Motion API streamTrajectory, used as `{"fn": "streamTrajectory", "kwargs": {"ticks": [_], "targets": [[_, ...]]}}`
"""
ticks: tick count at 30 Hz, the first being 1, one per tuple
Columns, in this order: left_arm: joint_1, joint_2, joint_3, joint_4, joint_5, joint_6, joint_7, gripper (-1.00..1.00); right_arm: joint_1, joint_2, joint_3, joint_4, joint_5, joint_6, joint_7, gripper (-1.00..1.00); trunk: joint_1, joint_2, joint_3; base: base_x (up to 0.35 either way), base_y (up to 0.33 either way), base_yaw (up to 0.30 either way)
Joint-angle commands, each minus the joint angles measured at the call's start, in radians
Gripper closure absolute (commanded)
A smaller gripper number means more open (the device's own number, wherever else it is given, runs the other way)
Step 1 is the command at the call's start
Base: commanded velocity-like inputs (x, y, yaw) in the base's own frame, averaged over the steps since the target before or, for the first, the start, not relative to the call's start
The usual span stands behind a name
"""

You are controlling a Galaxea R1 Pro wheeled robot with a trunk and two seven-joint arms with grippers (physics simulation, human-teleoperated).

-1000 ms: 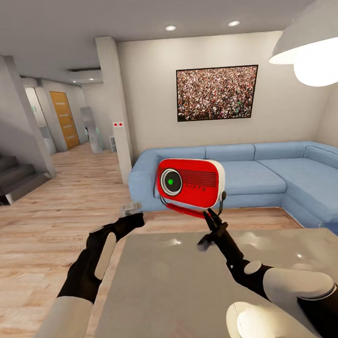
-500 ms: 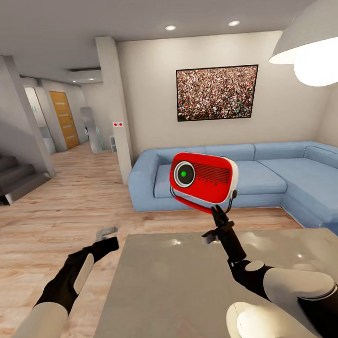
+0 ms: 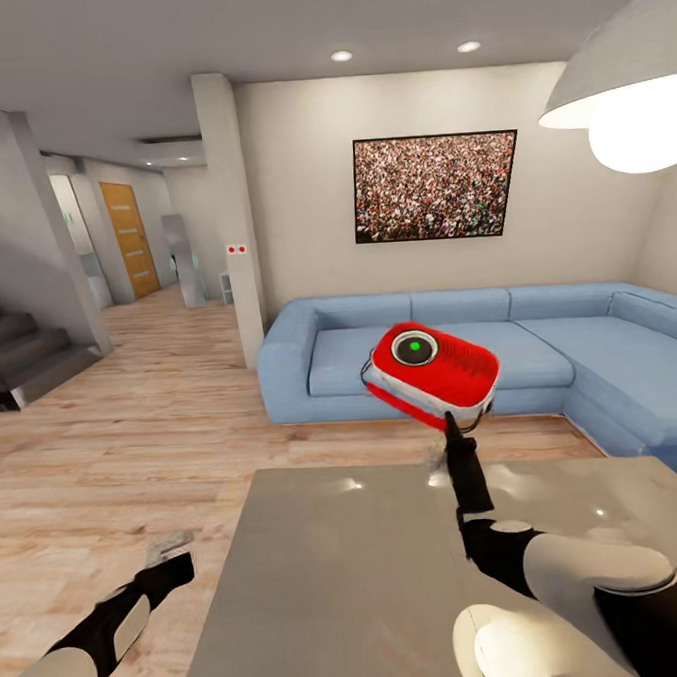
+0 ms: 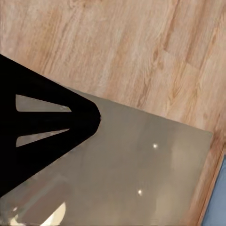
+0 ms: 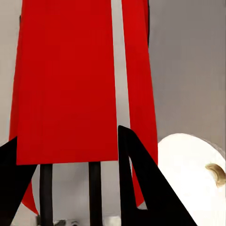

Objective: Turn on the radio receiver that's on the table in the living room.

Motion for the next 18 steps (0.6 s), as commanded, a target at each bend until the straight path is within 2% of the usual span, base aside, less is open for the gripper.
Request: {"fn": "streamTrajectory", "kwargs": {"ticks": [1, 4, 5, 7, 8, 9, 10, 13, 14, 18], "targets": [[0.000, 0.001, 0.000, 0.010, 0.000, -0.007, 0.000, 1.00, 0.000, 0.000, -0.024, 0.000, 0.004, -0.022, 0.009, 1.00, 0.000, 0.000, 0.000, 0.000, 0.000, 0.000], [0.000, 0.024, 0.001, 0.060, 0.002, -0.046, 0.019, 1.00, -0.001, 0.002, -0.154, -0.007, 0.006, -0.122, 0.086, 1.00, 0.000, 0.000, 0.000, 0.000, 0.000, 0.000], [0.000, 0.029, 0.001, 0.065, 0.003, -0.053, 0.025, 1.00, 0.000, 0.002, -0.173, -0.009, 0.007, -0.141, 0.101, 1.00, 0.000, 0.000, 0.000, 0.000, 0.000, 0.000], [0.000, 0.043, 0.001, 0.078, 0.004, -0.071, 0.054, 1.00, -0.001, 0.002, -0.240, -0.024, 0.007, -0.225, 0.170, 1.00, 0.000, 0.000, 0.000, 0.000, 0.000, 0.000], [0.000, 0.045, 0.002, 0.080, 0.004, -0.074, 0.061, 1.00, -0.001, 0.002, -0.255, -0.028, 0.007, -0.244, 0.188, 1.00, 0.000, 0.000, 0.000, 0.000, 0.000, 0.000], [0.000, 0.050, 0.002, 0.098, 0.004, -0.080, 0.079, 1.00, -0.002, 0.003, -0.305, -0.047, 0.007, -0.285, 0.247, 1.00, 0.000, 0.000, 0.000, 0.000, 0.000, 0.000], [0.000, 0.051, 0.002, 0.109, 0.004, -0.083, 0.083, 1.00, -0.002, 0.003, -0.325, -0.055, 0.007, -0.294, 0.267, 1.00, 0.000, 0.000, 0.000, 0.000, 0.000, 0.000], [0.000, 0.058, 0.001, 0.166, 0.004, -0.143, 0.095, 1.00, -0.003, 0.000, -0.476, -0.138, 0.007, -0.321, 0.390, 1.00, 0.000, 0.000, 0.000, 0.000, 0.000, 0.000], [0.000, 0.060, 0.000, 0.170, 0.004, -0.154, 0.096, 1.00, -0.003, -0.001, -0.507, -0.155, 0.007, -0.323, 0.414, 1.00, 0.000, 0.000, 0.000, 0.000, 0.000, 0.000], [0.000, 0.075, 0.000, 0.187, 0.004, -0.193, 0.101, 1.00, -0.003, -0.004, -0.751, -0.245, 0.007, -0.323, 0.669, 1.00, 0.000, 0.000, 0.000, 0.000, 0.000, 0.000]]}}
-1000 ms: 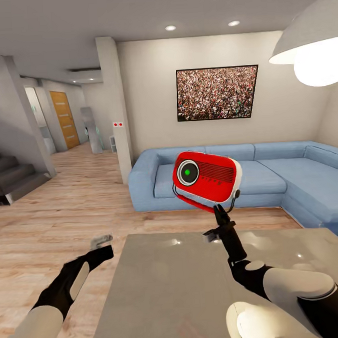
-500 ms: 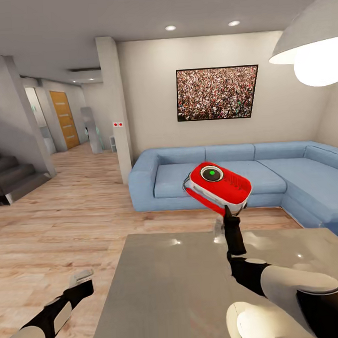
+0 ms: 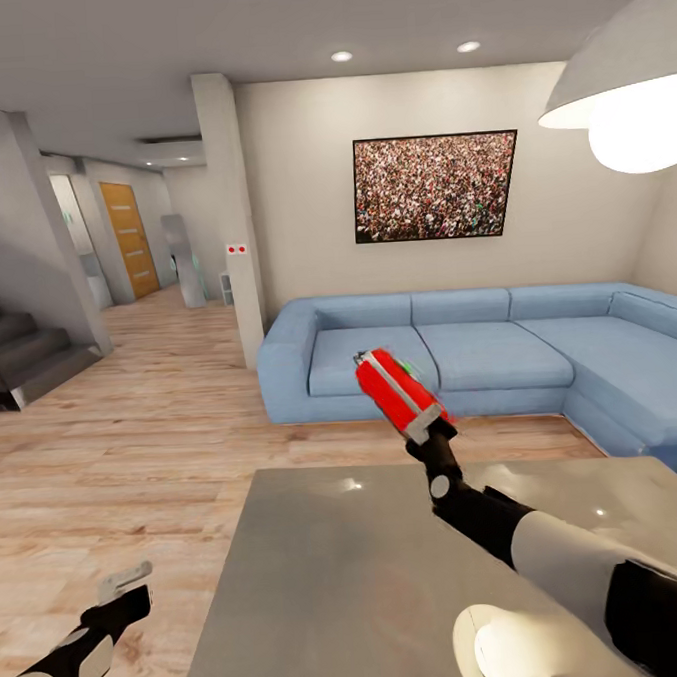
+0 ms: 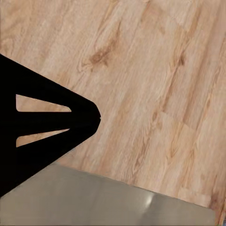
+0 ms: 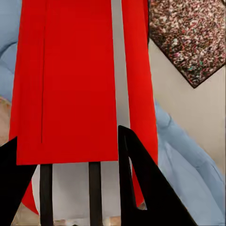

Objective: Turn on the radio receiver that's on the table in the living room.

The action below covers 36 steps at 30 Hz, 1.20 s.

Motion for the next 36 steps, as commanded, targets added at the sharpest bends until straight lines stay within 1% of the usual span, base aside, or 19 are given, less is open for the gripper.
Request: {"fn": "streamTrajectory", "kwargs": {"ticks": [1, 2, 3, 5, 6, 9, 10, 11, 12, 13, 15, 16, 17, 18, 20, 21, 24, 28, 36], "targets": [[0.000, 0.007, 0.000, 0.003, 0.000, -0.003, 0.002, 1.00, 0.000, -0.001, -0.057, -0.008, 0.006, -0.002, 0.066, 1.00, 0.000, 0.000, 0.000, 0.000, 0.000, 0.000], [0.000, 0.014, 0.000, 0.004, 0.000, -0.005, 0.002, 1.00, 0.000, -0.002, -0.106, -0.013, 0.004, -0.002, 0.123, 1.00, 0.000, 0.000, 0.000, 0.000, 0.000, 0.000], [0.000, 0.017, 0.000, 0.005, 0.000, -0.006, 0.003, 1.00, 0.000, -0.002, -0.130, -0.014, 0.002, -0.002, 0.148, 1.00, 0.000, 0.000, 0.000, 0.000, 0.000, 0.000], [0.000, 0.024, 0.000, 0.007, 0.000, -0.008, 0.003, 1.00, 0.000, -0.004, -0.214, -0.016, -0.005, -0.002, 0.235, 1.00, 0.000, 0.000, 0.000, 0.000, 0.000, 0.000], [0.000, 0.025, 0.000, 0.007, 0.000, -0.008, 0.003, 1.00, 0.000, -0.004, -0.233, -0.017, -0.007, -0.001, 0.254, 1.00, 0.000, 0.000, 0.000, 0.000, 0.000, 0.000], [0.000, 0.023, 0.000, 0.008, 0.000, -0.009, 0.003, 1.00, 0.001, -0.004, -0.326, -0.019, -0.031, 0.010, 0.360, 1.00, 0.000, 0.000, 0.000, 0.000, 0.000, 0.000], [0.000, 0.022, 0.000, 0.008, 0.000, -0.009, 0.004, 1.00, 0.001, -0.005, -0.338, -0.019, -0.037, 0.018, 0.377, 1.00, 0.000, 0.000, 0.000, 0.000, 0.000, 0.000], [0.000, 0.022, 0.000, 0.008, 0.000, -0.009, 0.004, 1.00, 0.001, -0.004, -0.360, -0.019, -0.052, 0.045, 0.412, 1.00, 0.000, 0.000, 0.000, 0.000, 0.000, 0.000], [0.000, 0.022, 0.000, 0.008, 0.000, -0.009, 0.004, 1.00, 0.001, -0.004, -0.368, -0.020, -0.060, 0.065, 0.429, 1.00, 0.000, 0.000, 0.000, 0.000, 0.000, 0.000], [0.000, 0.022, 0.000, 0.008, 0.000, -0.009, 0.004, 1.00, 0.001, -0.004, -0.381, -0.022, -0.077, 0.115, 0.462, 1.00, 0.000, 0.000, 0.000, 0.000, 0.000, 0.000], [0.000, 0.022, 0.000, 0.008, 0.000, -0.009, 0.004, 1.00, 0.001, -0.003, -0.394, -0.033, -0.109, 0.252, 0.512, 1.00, 0.000, 0.000, 0.000, 0.000, 0.000, 0.000], [0.000, 0.022, 0.000, 0.009, 0.000, -0.009, 0.004, 1.00, 0.001, -0.003, -0.396, -0.039, -0.115, 0.290, 0.521, 1.00, 0.000, 0.000, 0.000, 0.000, 0.000, 0.000], [0.000, 0.022, 0.000, 0.009, 0.000, -0.009, 0.004, 1.00, 0.001, -0.002, -0.400, -0.056, -0.127, 0.363, 0.534, 1.00, 0.000, 0.000, 0.000, 0.000, 0.000, 0.000], [0.000, 0.022, 0.000, 0.009, 0.000, -0.009, 0.004, 1.00, 0.001, -0.002, -0.402, -0.064, -0.131, 0.396, 0.538, 1.00, 0.000, 0.000, 0.000, 0.000, 0.000, 0.000], [0.000, 0.020, 0.000, 0.009, 0.000, -0.009, 0.004, 1.00, 0.001, -0.002, -0.410, -0.088, -0.145, 0.499, 0.551, 1.00, 0.000, 0.000, 0.000, 0.000, 0.000, 0.000], [0.000, 0.020, 0.000, 0.009, 0.000, -0.010, 0.004, 1.00, 0.001, -0.002, -0.412, -0.093, -0.147, 0.519, 0.552, 1.00, 0.000, 0.000, 0.000, 0.000, 0.000, 0.000], [0.000, 0.019, 0.000, 0.009, 0.000, -0.010, 0.004, 1.00, 0.001, -0.002, -0.412, -0.099, -0.151, 0.541, 0.555, 1.00, 0.000, 0.000, 0.000, 0.000, 0.000, 0.000], [0.000, 0.019, 0.000, 0.009, 0.000, -0.010, 0.004, 1.00, 0.001, 0.000, -0.413, -0.102, -0.158, 0.549, 0.556, 1.00, 0.000, 0.000, 0.000, 0.000, 0.000, 0.000], [0.000, 0.009, -0.002, 0.009, 0.002, -0.013, -0.005, 1.00, 0.001, 0.003, -0.414, -0.102, -0.223, 0.554, 0.557, 1.00, 0.000, 0.000, 0.000, 0.000, 0.000, 0.000]]}}
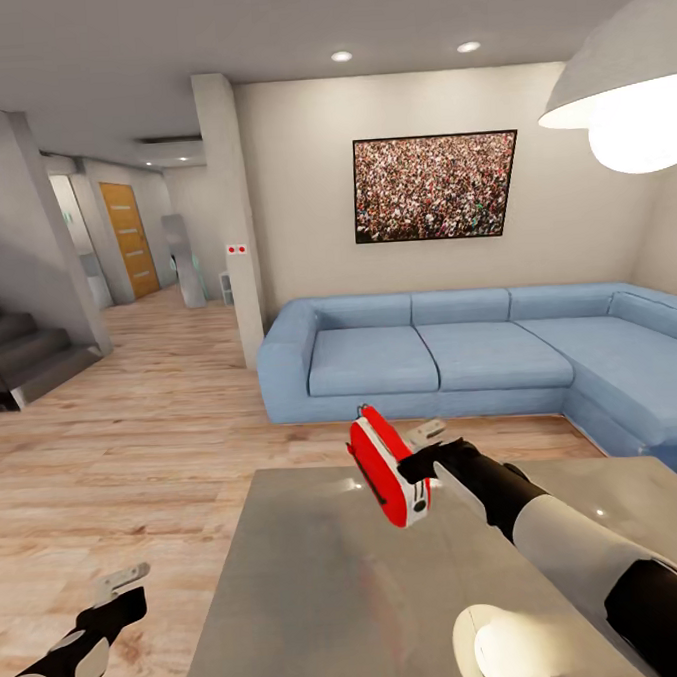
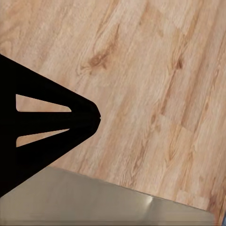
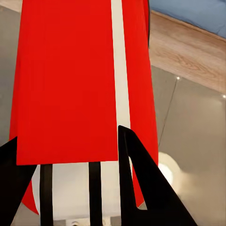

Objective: Turn on the radio receiver that's on the table in the living room.

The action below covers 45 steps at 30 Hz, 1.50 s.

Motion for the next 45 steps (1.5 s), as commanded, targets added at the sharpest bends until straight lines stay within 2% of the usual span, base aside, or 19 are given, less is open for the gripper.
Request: {"fn": "streamTrajectory", "kwargs": {"ticks": [1, 8, 11, 16, 25, 27, 30, 33, 45], "targets": [[0.000, -0.001, 0.000, 0.000, 0.001, 0.000, -0.001, 1.00, 0.000, 0.000, -0.001, 0.000, 0.004, 0.000, 0.000, 1.00, 0.000, 0.000, 0.000, 0.000, 0.000, 0.000], [0.000, -0.007, 0.000, 0.000, 0.004, 0.007, -0.004, 1.00, 0.000, -0.003, -0.001, 0.001, -0.005, 0.015, 0.000, 1.00, 0.000, 0.000, 0.000, 0.000, 0.000, 0.000], [0.000, -0.017, 0.000, 0.000, 0.002, 0.010, -0.004, 1.00, 0.000, -0.004, -0.001, 0.002, -0.008, 0.072, 0.001, 1.00, 0.000, 0.000, 0.000, 0.000, 0.000, 0.000], [0.000, -0.028, 0.000, 0.001, -0.001, 0.011, -0.003, 1.00, 0.000, -0.006, -0.001, 0.014, -0.010, 0.114, 0.003, 1.00, 0.000, 0.000, 0.000, 0.000, 0.000, 0.000], [0.000, -0.030, 0.000, 0.002, -0.002, 0.012, -0.001, 1.00, 0.000, -0.005, 0.003, 0.114, -0.009, 0.115, 0.010, 1.00, 0.000, 0.000, 0.000, 0.000, 0.000, 0.000], [0.000, -0.028, 0.001, 0.002, -0.002, 0.012, -0.001, 1.00, 0.000, -0.005, 0.003, 0.122, -0.009, 0.115, 0.039, 1.00, 0.000, 0.000, 0.000, 0.000, 0.000, 0.000], [0.000, -0.024, 0.001, 0.002, -0.001, 0.012, 0.002, 1.00, 0.000, -0.006, 0.005, 0.138, -0.006, 0.113, 0.182, 1.00, 0.000, 0.000, 0.000, 0.000, 0.000, 0.000], [0.000, -0.023, 0.001, 0.002, -0.001, 0.012, 0.004, 1.00, 0.000, -0.005, 0.006, 0.158, -0.001, 0.110, 0.249, 1.00, 0.000, 0.000, 0.000, 0.000, 0.000, 0.000], [0.000, -0.024, 0.001, 0.002, -0.001, 0.012, 0.008, 1.00, 0.000, -0.005, 0.008, 0.171, -0.001, 0.108, 0.248, 1.00, 0.000, 0.000, 0.000, 0.000, 0.000, 0.000]]}}
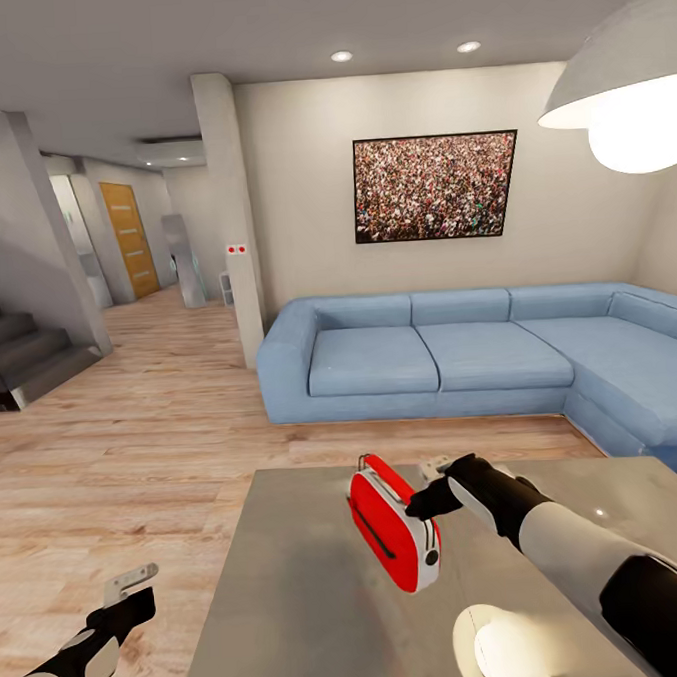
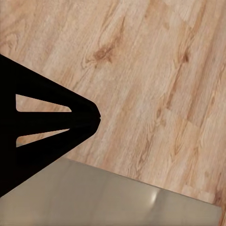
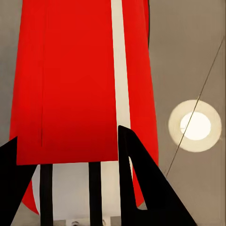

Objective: Turn on the radio receiver that's on the table in the living room.

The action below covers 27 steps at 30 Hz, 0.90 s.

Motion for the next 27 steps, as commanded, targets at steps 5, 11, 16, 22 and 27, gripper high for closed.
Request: {"fn": "streamTrajectory", "kwargs": {"ticks": [5, 11, 16, 22, 27], "targets": [[0.000, -0.002, 0.000, 0.000, -0.001, 0.000, 0.001, 1.00, 0.000, 0.003, -0.002, 0.007, -0.005, 0.001, -0.049, 1.00, 0.000, 0.000, 0.000, 0.000, 0.000, 0.000], [0.000, -0.001, 0.000, 0.000, -0.001, 0.000, 0.001, 1.00, 0.007, 0.009, -0.002, 0.030, -0.007, -0.013, -0.073, 1.00, 0.000, 0.000, 0.000, 0.000, 0.000, 0.000], [0.000, -0.006, -0.001, 0.001, -0.003, 0.001, -0.001, 1.00, 0.012, 0.010, -0.001, 0.109, -0.008, -0.127, -0.063, 1.00, 0.000, 0.000, 0.000, 0.000, 0.000, 0.000], [0.000, -0.010, -0.003, 0.003, -0.004, 0.001, -0.002, 1.00, 0.013, 0.022, 0.000, 0.152, -0.008, -0.169, -0.057, 1.00, 0.000, 0.000, 0.000, 0.000, 0.000, 0.000], [0.000, -0.011, -0.004, 0.004, -0.004, 0.002, -0.003, 1.00, 0.015, 0.024, 0.000, 0.174, -0.009, -0.175, -0.055, 1.00, 0.000, 0.000, 0.000, 0.000, 0.000, 0.000]]}}
